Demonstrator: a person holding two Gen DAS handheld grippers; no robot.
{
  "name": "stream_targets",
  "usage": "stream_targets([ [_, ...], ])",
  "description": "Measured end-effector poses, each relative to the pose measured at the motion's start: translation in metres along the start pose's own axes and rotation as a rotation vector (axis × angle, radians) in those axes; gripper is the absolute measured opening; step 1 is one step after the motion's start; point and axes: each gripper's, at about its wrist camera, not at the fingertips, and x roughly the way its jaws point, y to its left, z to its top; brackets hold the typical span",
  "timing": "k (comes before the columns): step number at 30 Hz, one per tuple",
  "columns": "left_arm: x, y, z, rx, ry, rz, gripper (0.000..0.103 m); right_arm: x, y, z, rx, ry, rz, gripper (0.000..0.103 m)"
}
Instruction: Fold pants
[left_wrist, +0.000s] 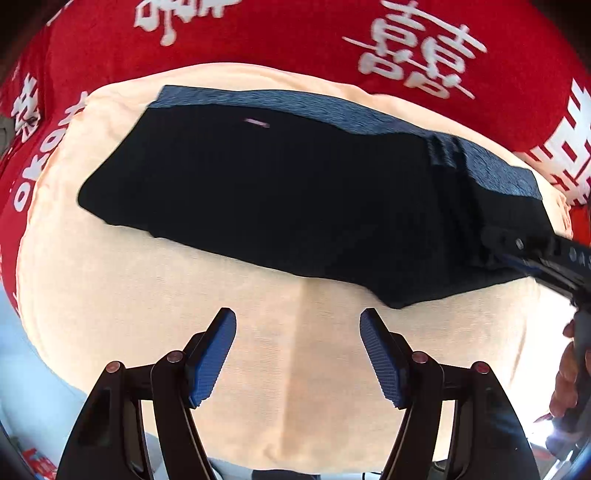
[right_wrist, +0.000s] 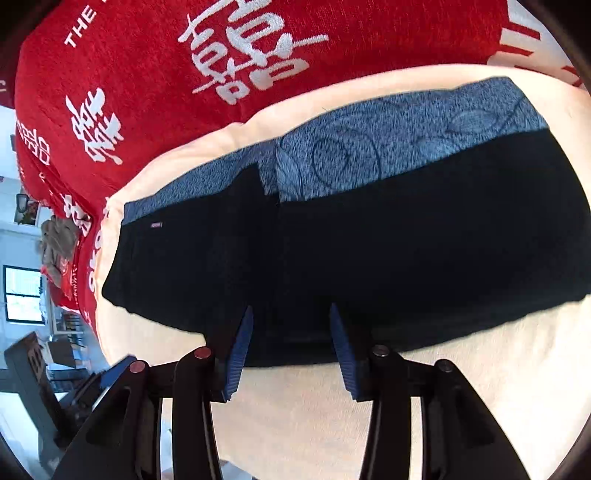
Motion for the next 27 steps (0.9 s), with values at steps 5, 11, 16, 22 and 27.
stream_targets([
  [5, 0.001, 0.043, 0.0, -0.08, 0.004, -0.014, 0.071, 0.007, 0.007, -0.014, -0.021, 0.099, -0.08, 0.048],
  [11, 0.006, 0.071, 0.003, -0.149, 0.0, -0.026, 0.071, 0.013, 0.026, -0.037, -0.078, 0.149, -0.136, 0.048],
  [16, 0.01, 0.087, 0.006, -0.209, 0.0, -0.034, 0.071, 0.016, 0.058, -0.038, -0.176, 0.158, -0.137, 0.048],
  [22, 0.007, 0.098, 0.013, -0.26, -0.026, -0.038, 0.071, 0.024, 0.093, -0.015, -0.312, 0.12, -0.17, 0.054],
  [27, 0.008, 0.115, 0.02, -0.322, -0.051, -0.047, 0.071, 0.043, 0.089, -0.001, -0.335, 0.118, -0.206, 0.056],
])
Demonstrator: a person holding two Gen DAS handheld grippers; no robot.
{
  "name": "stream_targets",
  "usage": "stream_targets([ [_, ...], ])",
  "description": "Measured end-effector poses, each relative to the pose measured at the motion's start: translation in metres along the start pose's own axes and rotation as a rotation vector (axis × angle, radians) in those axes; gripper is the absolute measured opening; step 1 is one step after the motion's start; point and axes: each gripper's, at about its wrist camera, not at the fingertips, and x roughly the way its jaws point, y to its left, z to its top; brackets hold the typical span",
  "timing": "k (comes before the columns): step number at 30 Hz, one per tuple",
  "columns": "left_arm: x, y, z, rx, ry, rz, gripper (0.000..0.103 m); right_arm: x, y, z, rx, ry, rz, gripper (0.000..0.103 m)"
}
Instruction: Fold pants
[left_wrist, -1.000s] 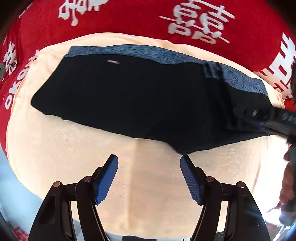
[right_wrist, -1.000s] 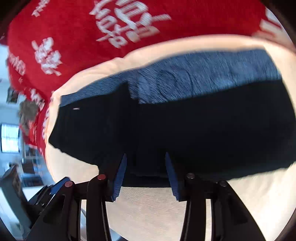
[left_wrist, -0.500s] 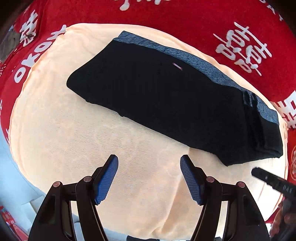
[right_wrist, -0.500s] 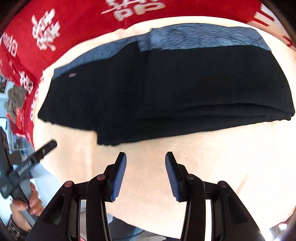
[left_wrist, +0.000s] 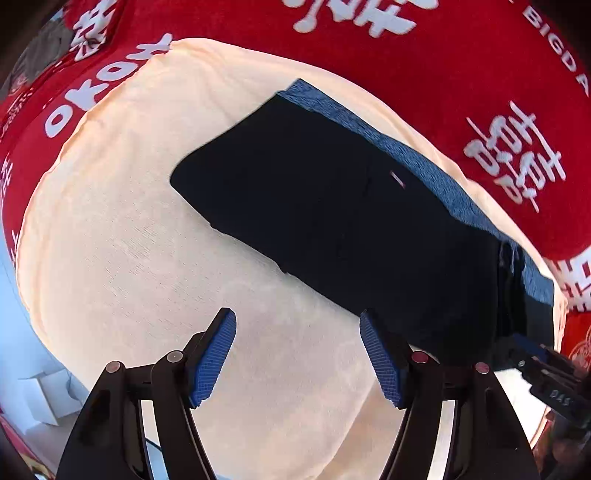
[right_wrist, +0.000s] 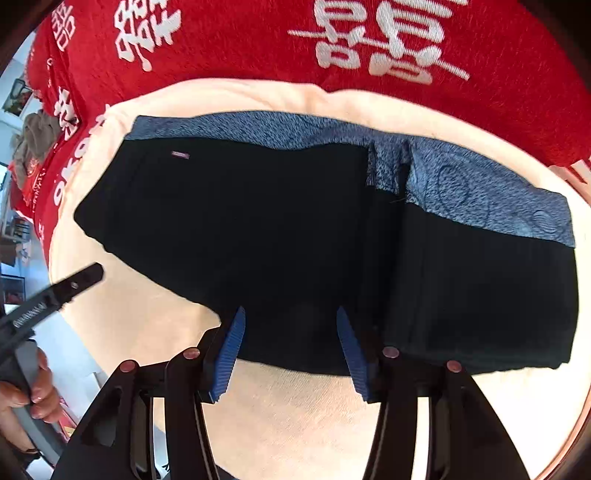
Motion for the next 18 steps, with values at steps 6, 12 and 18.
stream_targets([
  [6, 0.009, 0.031, 0.013, -0.114, -0.03, -0.053, 0.071, 0.02, -0.002, 0.001, 0.025, 0.027, 0.042, 0.062],
  [12, 0.031, 0.062, 0.017, -0.26, -0.027, -0.301, 0.071, 0.022, 0.0, 0.001, -0.001, 0.032, 0.051, 0.063],
  [18, 0.041, 0.067, 0.029, -0.327, -0.069, -0.461, 0.071, 0.022, -0.004, 0.002, 0.021, 0.035, 0.078, 0.063],
])
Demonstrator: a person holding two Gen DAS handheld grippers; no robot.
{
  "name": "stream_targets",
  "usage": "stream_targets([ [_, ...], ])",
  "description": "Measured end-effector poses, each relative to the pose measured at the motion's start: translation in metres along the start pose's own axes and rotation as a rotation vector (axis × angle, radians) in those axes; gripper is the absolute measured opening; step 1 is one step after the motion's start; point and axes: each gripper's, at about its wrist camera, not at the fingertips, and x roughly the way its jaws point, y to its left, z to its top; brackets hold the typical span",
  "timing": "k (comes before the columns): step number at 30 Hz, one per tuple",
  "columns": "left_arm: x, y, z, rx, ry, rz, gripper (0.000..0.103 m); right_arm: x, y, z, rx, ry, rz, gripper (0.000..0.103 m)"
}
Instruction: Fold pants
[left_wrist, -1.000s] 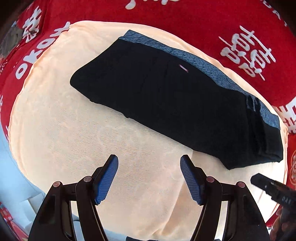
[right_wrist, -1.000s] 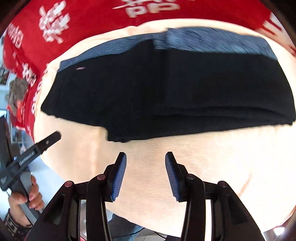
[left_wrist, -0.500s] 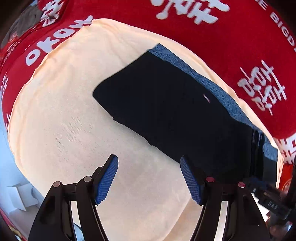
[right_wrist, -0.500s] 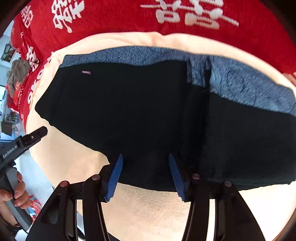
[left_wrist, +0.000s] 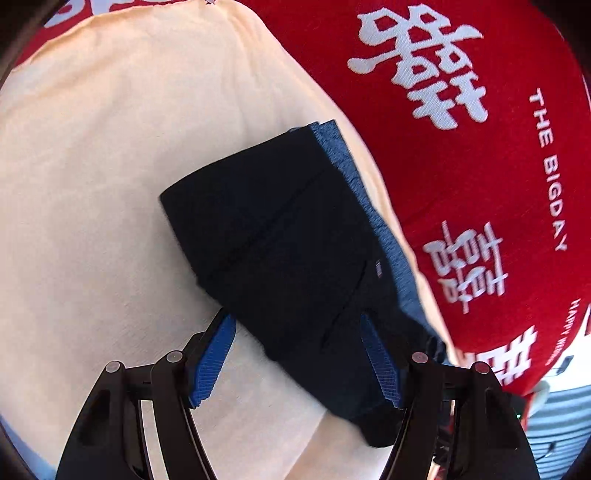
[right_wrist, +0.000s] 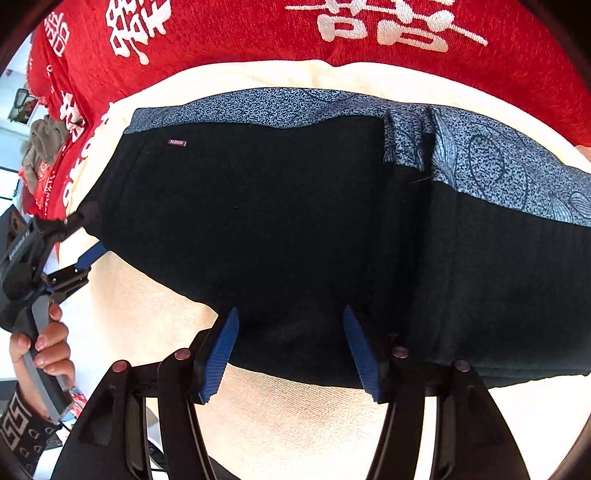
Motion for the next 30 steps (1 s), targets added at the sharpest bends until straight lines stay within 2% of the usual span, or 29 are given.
stream_targets([
  [4, 0.007, 0.004, 0.006, -0.029, -0.027, -0.031, 0.071, 0.001, 0.003, 0.0, -0.016, -0.002, -0.008, 0.064],
  [8, 0.007, -0.01, 0.007, -0.021, -0.042, -0.002, 0.071, 0.0, 0.002, -0.003, -0.013, -0.005, 0.0, 0.064],
  [12, -0.008, -0.045, 0.009, 0.092, -0.107, -0.073, 0.071, 0.0, 0.002, -0.003, -0.014, -0.008, 0.007, 0.064],
  [14, 0.004, -0.049, 0.014, 0.137, -0.098, -0.015, 0.071, 0.0, 0.002, -0.003, -0.021, -0.009, 0.005, 0.064],
  [16, 0.027, -0.037, 0.022, 0.09, -0.045, 0.063, 0.071, 0.0, 0.003, -0.003, -0.027, -0.01, 0.006, 0.064],
  [17, 0.033, -0.032, 0.024, 0.066, -0.026, 0.081, 0.071, -0.001, 0.002, -0.003, -0.028, -0.009, 0.008, 0.064],
  [19, 0.032, -0.037, 0.025, 0.071, -0.052, 0.09, 0.069, -0.003, 0.004, 0.0, -0.033, 0.006, 0.002, 0.064],
  [20, 0.033, -0.043, 0.023, 0.109, -0.052, 0.137, 0.06, -0.006, 0.005, 0.003, -0.026, 0.023, 0.006, 0.065],
  [21, 0.035, -0.05, 0.021, 0.15, -0.061, 0.198, 0.041, -0.009, 0.006, 0.006, -0.013, 0.031, 0.022, 0.065],
  [22, 0.037, -0.059, 0.018, 0.211, -0.068, 0.251, 0.04, -0.019, 0.007, 0.013, 0.018, 0.028, 0.058, 0.065],
  [24, 0.037, -0.073, 0.012, 0.302, -0.096, 0.297, 0.038, -0.036, 0.01, 0.028, 0.045, 0.005, 0.107, 0.065],
  [25, 0.037, -0.086, 0.005, 0.382, -0.117, 0.332, 0.037, -0.047, 0.013, 0.039, 0.053, -0.007, 0.135, 0.069],
  [26, 0.036, -0.096, -0.002, 0.46, -0.14, 0.358, 0.037, -0.057, 0.019, 0.057, 0.062, -0.01, 0.168, 0.078],
  [28, 0.035, -0.117, -0.02, 0.62, -0.183, 0.406, 0.037, -0.067, 0.031, 0.085, 0.071, 0.015, 0.216, 0.082],
  [30, 0.036, -0.131, -0.037, 0.738, -0.206, 0.427, 0.037, -0.069, 0.054, 0.119, 0.049, 0.067, 0.287, 0.083],
])
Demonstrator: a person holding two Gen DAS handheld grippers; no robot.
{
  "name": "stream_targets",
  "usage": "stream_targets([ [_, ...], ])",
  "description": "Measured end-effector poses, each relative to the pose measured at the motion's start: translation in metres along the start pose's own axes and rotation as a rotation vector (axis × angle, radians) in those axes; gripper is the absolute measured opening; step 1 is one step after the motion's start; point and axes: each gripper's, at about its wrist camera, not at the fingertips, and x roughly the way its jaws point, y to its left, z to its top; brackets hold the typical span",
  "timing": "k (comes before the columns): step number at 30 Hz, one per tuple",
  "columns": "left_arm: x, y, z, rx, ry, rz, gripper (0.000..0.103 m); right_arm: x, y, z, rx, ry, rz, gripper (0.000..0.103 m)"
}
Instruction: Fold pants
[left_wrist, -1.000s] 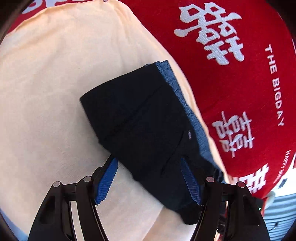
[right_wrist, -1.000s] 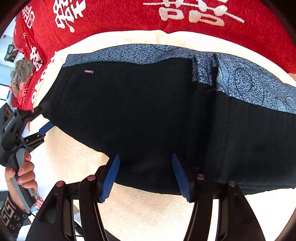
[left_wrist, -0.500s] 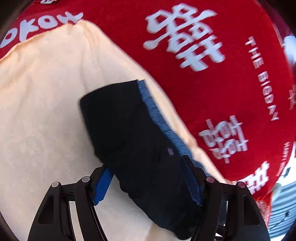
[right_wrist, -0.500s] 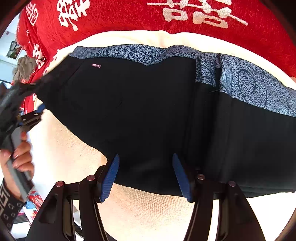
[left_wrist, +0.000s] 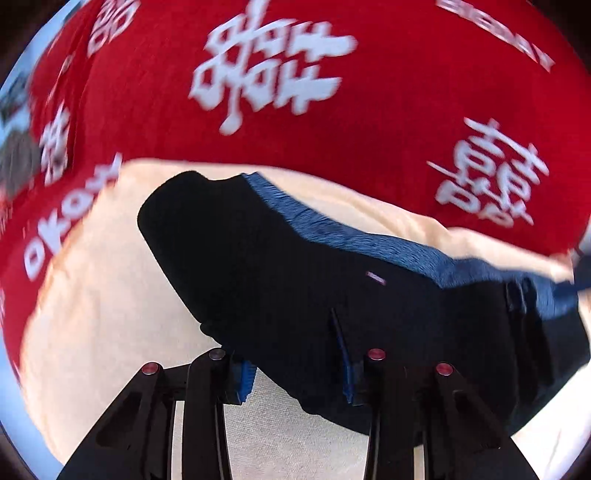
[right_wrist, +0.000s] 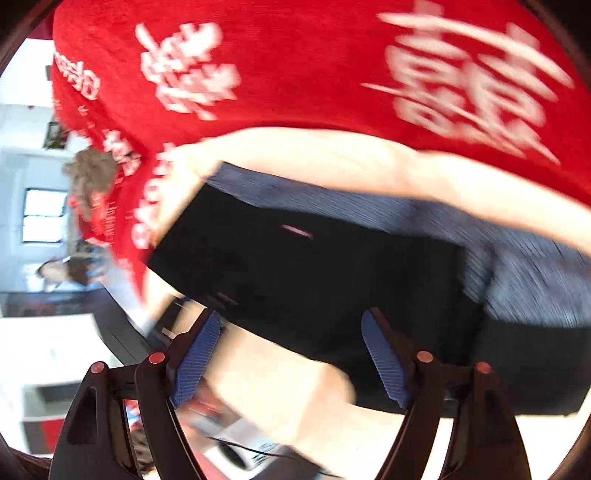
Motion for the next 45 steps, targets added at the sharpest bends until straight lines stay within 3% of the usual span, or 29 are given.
stream_targets([
  [3, -0.008, -0.012, -0.002, 0.093, -0.035, 0.014, 0.037, 0.023, 0.044, 0.04, -0.075, 0.136, 0.044, 0.088],
  [9, -0.014, -0.014, -0.001, 0.152, -0.057, 0.018, 0.037, 0.091, 0.131, 0.079, -0.251, 0.342, -0.09, 0.09],
  [11, -0.015, -0.011, -0.001, 0.144, -0.054, 0.018, 0.037, 0.11, 0.146, 0.084, -0.282, 0.402, -0.14, 0.09],
  [15, -0.018, -0.017, -0.001, 0.168, -0.064, 0.032, 0.037, 0.148, 0.139, 0.083, -0.275, 0.551, -0.257, 0.09],
  [16, -0.02, -0.02, -0.001, 0.182, -0.071, 0.037, 0.037, 0.15, 0.131, 0.08, -0.257, 0.571, -0.257, 0.088],
  [17, -0.021, -0.023, -0.001, 0.193, -0.074, 0.04, 0.037, 0.148, 0.123, 0.079, -0.238, 0.576, -0.243, 0.071],
  [18, -0.022, -0.024, -0.002, 0.198, -0.074, 0.041, 0.037, 0.143, 0.118, 0.077, -0.235, 0.562, -0.236, 0.055],
  [19, -0.022, -0.026, -0.001, 0.191, -0.058, 0.045, 0.037, 0.134, 0.114, 0.078, -0.229, 0.539, -0.221, 0.032],
  [20, -0.022, -0.026, 0.0, 0.181, -0.046, 0.042, 0.037, 0.122, 0.108, 0.079, -0.22, 0.505, -0.191, 0.023],
  [25, -0.055, -0.057, 0.01, 0.242, -0.102, -0.007, 0.037, 0.047, 0.073, 0.066, -0.185, 0.316, -0.005, 0.022],
  [29, -0.085, -0.092, 0.022, 0.238, -0.112, -0.093, 0.037, -0.031, 0.01, 0.028, -0.081, 0.157, 0.188, 0.022],
  [33, -0.113, -0.152, 0.031, 0.273, -0.126, -0.166, 0.037, -0.098, -0.059, -0.013, -0.006, 0.013, 0.31, 0.022],
  [40, -0.125, -0.295, 0.008, 0.478, -0.117, -0.233, 0.037, -0.172, -0.2, -0.093, 0.127, -0.143, 0.365, 0.025],
  [45, -0.078, -0.364, -0.034, 0.59, 0.0, -0.248, 0.038, -0.131, -0.307, -0.133, 0.318, -0.12, 0.334, 0.025],
])
